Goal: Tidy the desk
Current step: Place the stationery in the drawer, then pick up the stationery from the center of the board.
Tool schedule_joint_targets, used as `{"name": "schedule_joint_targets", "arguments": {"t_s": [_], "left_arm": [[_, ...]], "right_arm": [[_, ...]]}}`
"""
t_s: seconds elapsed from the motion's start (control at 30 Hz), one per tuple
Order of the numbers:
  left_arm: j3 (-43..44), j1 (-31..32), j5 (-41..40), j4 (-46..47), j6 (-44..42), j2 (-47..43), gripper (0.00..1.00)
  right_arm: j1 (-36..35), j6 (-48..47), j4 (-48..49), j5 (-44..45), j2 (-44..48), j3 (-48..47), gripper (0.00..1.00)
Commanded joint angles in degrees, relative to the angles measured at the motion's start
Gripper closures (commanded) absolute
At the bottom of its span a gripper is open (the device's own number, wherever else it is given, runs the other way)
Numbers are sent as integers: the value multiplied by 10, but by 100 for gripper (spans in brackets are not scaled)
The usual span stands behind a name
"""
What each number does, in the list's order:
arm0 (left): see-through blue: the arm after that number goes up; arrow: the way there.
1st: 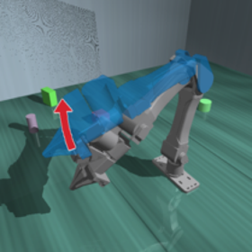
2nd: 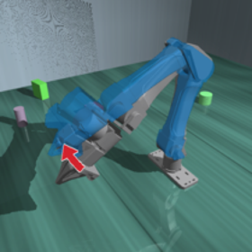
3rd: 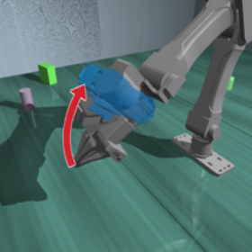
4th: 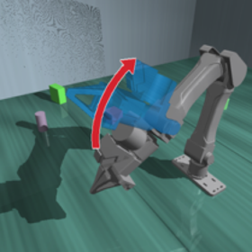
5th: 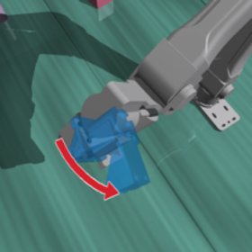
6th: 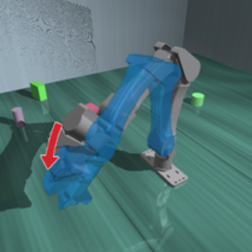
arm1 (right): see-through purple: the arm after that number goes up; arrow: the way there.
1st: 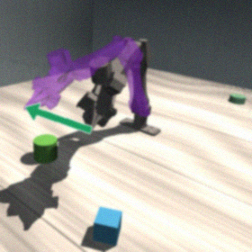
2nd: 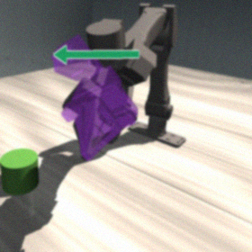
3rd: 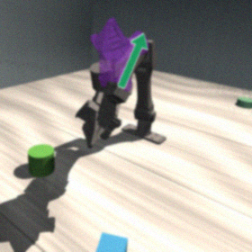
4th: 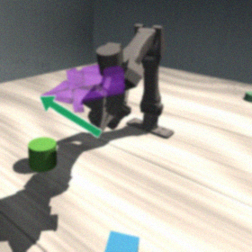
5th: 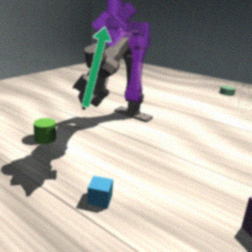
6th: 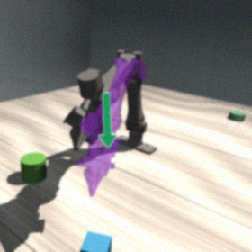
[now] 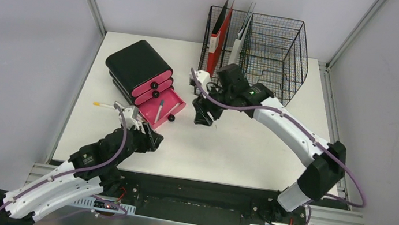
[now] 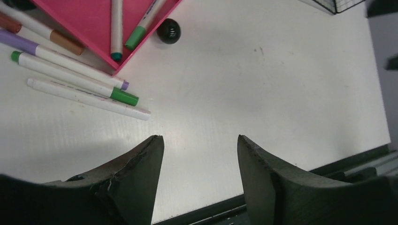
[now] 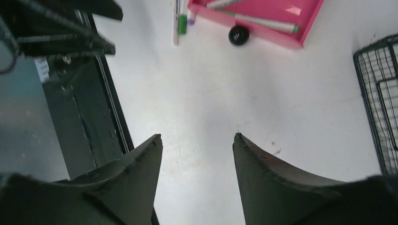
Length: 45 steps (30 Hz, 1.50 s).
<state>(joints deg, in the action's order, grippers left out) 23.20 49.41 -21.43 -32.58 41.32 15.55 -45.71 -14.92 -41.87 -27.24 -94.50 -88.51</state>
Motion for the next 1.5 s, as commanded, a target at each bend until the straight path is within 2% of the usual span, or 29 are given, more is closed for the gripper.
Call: {"name": "schedule_joint_targets", "arguments": {"t_s": [0.0, 0.07, 0.1, 0.2, 0.3, 0.47, 0.6, 0.77, 1.1, 1.47], "left_arm": [[7, -3, -49, -41, 107, 56, 41], [10, -3, -68, -60, 140, 77, 44], [11, -3, -78, -67, 154, 87, 49], [16, -3, -107, -91, 211, 121, 60], [34, -3, -140, -122, 259, 174, 69], [75, -4, -171, -161, 322, 290, 69], [85, -12, -175, -152, 339, 340, 68], [84, -36, -169, -136, 331, 351, 68], [73, -95, -94, -53, 292, 383, 69], [74, -131, -62, -31, 282, 418, 68]], "right_arm": [[20, -128, -47, 6, 94, 53, 36], [31, -154, -69, -22, 125, 72, 16], [33, -172, -93, -33, 133, 72, 10], [44, -195, -137, -58, 148, 79, 4], [67, -205, -116, -94, 172, 111, 2], [99, -233, -109, -108, 194, 145, 0], [118, -245, -99, -117, 215, 173, 1], [131, -249, -99, -108, 221, 178, 0], [131, -258, -115, -117, 205, 173, 0], [131, -262, -122, -118, 206, 171, 0]]}}
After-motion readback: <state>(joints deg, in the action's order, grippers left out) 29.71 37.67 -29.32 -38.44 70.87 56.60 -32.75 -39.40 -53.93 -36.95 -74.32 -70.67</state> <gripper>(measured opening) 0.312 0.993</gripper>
